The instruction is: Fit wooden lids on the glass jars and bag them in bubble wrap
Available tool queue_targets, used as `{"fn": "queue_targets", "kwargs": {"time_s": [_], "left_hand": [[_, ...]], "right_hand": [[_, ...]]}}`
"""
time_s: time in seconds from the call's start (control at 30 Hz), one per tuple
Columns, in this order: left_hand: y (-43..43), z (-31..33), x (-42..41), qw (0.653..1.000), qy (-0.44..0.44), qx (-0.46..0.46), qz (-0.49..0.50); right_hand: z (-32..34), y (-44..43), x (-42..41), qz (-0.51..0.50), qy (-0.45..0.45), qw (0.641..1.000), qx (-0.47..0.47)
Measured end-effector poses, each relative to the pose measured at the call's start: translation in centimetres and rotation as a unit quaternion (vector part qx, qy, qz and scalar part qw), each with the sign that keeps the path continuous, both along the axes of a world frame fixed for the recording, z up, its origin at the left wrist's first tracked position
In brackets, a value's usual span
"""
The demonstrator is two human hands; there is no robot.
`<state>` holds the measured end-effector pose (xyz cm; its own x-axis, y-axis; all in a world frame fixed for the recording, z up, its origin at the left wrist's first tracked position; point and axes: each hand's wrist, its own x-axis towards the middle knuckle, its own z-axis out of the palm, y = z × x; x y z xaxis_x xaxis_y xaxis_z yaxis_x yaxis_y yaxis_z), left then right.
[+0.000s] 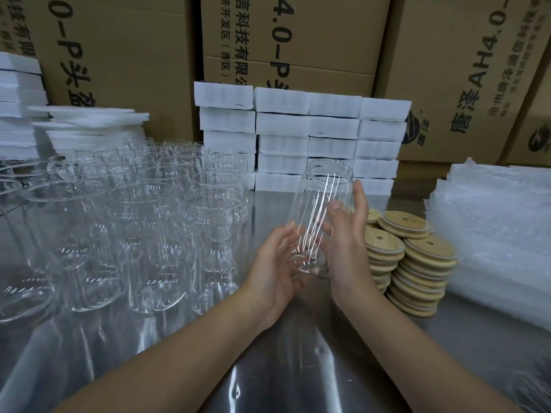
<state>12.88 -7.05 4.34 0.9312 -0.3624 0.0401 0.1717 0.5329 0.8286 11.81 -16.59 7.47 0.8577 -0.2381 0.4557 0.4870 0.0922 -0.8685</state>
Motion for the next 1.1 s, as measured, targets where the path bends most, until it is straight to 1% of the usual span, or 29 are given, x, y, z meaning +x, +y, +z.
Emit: {"fn": "queue_targets", "kwargs": {"time_s": [0.1, 0.23, 0.43, 0.53, 0.63, 0.73, 0.8, 0.87, 0.97, 1.03, 1.1], "left_hand": [[-0.3, 0.2, -0.3, 1.000, -0.003, -0.003, 0.015], [-1.1, 0.3, -0.9, 0.996, -0.050, 0.009, 0.077], [-1.0, 0.1, -1.0, 0.979, -0.125, 0.071, 0.146], [-0.9, 0.0, -1.2, 0.961, -0.171, 0.116, 0.184], [-0.8, -0.1, -1.4, 0.944, -0.209, 0.152, 0.203], [-1.0, -0.1, -1.4, 0.942, -0.220, 0.160, 0.197], [-1.2, -0.2, -1.4, 0.942, -0.225, 0.157, 0.195], [-1.2, -0.3, -1.4, 0.939, -0.226, 0.146, 0.212], [-1.2, -0.2, -1.4, 0.928, -0.239, 0.156, 0.241], [-1.1, -0.1, -1.3, 0.937, -0.214, 0.147, 0.232], [-1.1, 0.1, -1.3, 0.955, -0.174, 0.118, 0.208]], "right_hand": [[0.1, 0.1, -0.1, 0.004, -0.001, 1.000, 0.008], [0.3, 0.0, -0.2, -0.008, 0.002, 1.000, 0.030], [0.3, 0.1, -0.7, -0.019, 0.002, 0.999, 0.037], [0.2, 0.1, -0.7, -0.021, -0.001, 0.999, 0.028], [0.2, 0.2, -0.7, -0.041, -0.029, 0.998, 0.023], [0.0, 0.3, -0.8, -0.082, -0.067, 0.994, -0.001], [-0.1, 0.3, -0.7, -0.088, -0.083, 0.993, 0.005], [-0.1, 0.2, -0.6, -0.074, -0.081, 0.994, 0.028], [0.0, 0.1, -0.3, -0.056, -0.061, 0.995, 0.060], [-0.1, 0.0, -0.2, -0.062, -0.056, 0.995, 0.060], [-0.2, -0.2, 0.0, -0.059, -0.051, 0.995, 0.068]]}}
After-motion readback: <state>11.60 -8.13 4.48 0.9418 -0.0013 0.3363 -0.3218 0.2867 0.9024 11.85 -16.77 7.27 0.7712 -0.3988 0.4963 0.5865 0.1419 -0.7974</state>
